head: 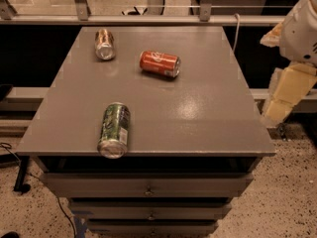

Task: Place coke can upright

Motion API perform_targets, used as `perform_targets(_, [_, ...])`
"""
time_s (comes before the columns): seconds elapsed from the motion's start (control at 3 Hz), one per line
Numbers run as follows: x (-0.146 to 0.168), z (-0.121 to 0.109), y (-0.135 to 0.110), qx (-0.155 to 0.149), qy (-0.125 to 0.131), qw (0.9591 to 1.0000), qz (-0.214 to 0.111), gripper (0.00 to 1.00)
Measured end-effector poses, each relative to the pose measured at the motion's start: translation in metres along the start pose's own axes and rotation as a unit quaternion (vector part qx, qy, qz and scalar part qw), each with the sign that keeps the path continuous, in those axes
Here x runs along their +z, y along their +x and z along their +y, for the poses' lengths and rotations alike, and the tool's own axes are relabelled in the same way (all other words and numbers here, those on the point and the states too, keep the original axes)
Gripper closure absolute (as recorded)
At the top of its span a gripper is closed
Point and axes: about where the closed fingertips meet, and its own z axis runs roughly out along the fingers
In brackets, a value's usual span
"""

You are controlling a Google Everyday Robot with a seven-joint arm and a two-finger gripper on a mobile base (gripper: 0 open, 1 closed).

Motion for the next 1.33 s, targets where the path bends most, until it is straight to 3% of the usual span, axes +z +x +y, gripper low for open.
perform_targets(0.67, [0.051, -0.063, -0.074, -0.016, 0.02, 0.9981, -0.056, 0.0])
perform_targets(1.33, [0.11, -0.122, -0.153, -0.021, 0.015, 0.9964, -0.08, 0.0])
